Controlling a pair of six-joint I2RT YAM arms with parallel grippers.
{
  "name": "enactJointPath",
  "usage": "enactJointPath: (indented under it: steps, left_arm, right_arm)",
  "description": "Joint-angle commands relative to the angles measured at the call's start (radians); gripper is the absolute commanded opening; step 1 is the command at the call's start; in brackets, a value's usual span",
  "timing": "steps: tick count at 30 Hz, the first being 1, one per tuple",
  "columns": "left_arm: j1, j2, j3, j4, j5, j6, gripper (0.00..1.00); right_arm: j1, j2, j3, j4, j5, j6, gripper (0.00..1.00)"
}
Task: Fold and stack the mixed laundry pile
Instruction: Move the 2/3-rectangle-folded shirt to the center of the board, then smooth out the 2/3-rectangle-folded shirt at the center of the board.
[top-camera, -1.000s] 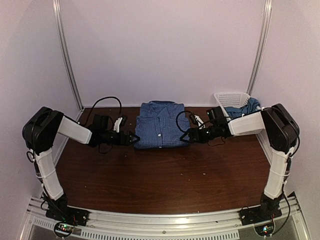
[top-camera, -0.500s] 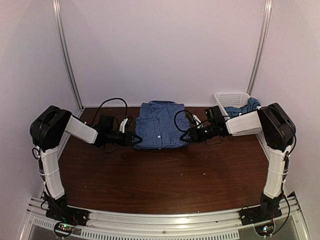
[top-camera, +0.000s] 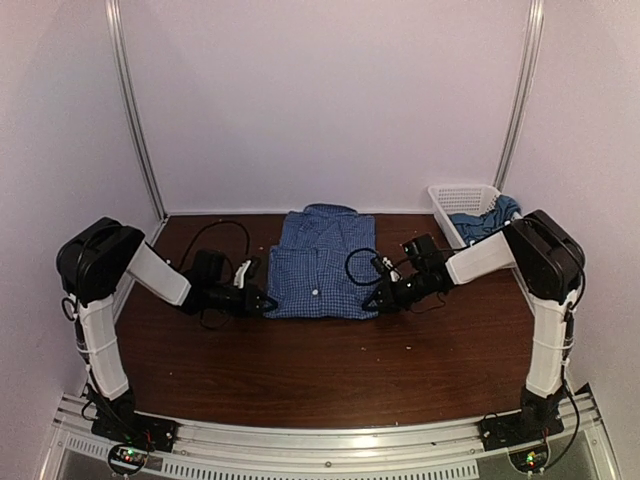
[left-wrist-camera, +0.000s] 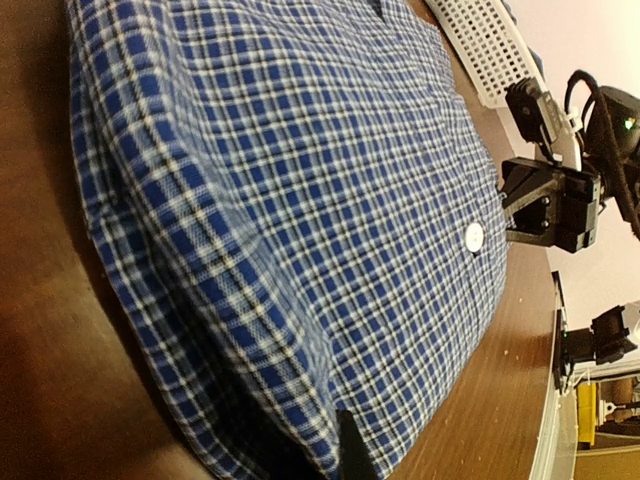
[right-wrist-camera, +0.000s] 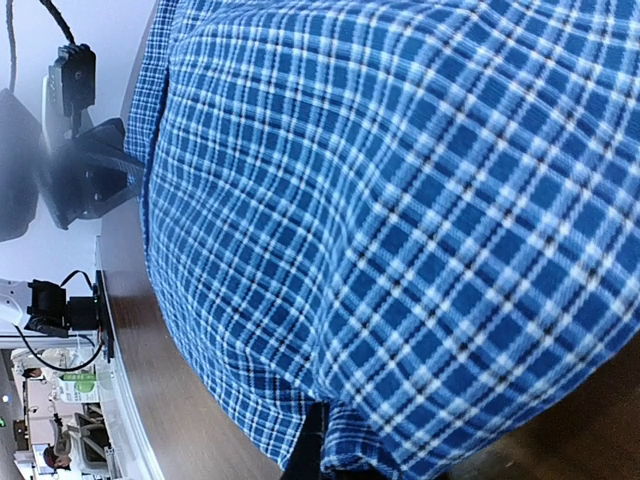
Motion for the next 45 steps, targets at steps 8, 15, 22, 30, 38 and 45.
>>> enactJointPath:
  steps: [8,15,22,30,38,45]
  left_arm:
    - [-0.088,-0.313,-0.298,-0.237,-0.087,-0.002,0.28]
    - [-0.073,-0.482,-0.237,-0.367,-0.248,0.031,0.63]
    - [0.007,-0.316,0.04,-0.454,-0.301,0.072,0.65]
    - [0.034,-0.127,0.275,-0.541,-0.285,0.129,0.61]
    - [0.031,-0.029,0.365,-0.518,-0.21,0.134,0.53]
    - [0.024,0.009,0.405,-0.469,-0.126,0.175,0.15]
  right_arm:
    - [0.102,-0.234,-0.292,-0.112,0.059,0.031,0.33]
    - [0.03,-0.335,-0.24,-0.188,0.138,0.006,0.62]
    - [-0.041,-0.16,-0.015,-0.204,0.194,-0.001,0.61]
    - [-0.048,0.011,0.2,-0.244,0.191,-0.026,0.54]
    - [-0.048,0.066,0.286,-0.281,0.218,-0.043,0.45]
    - [-0.048,0.072,0.327,-0.285,0.209,-0.058,0.18]
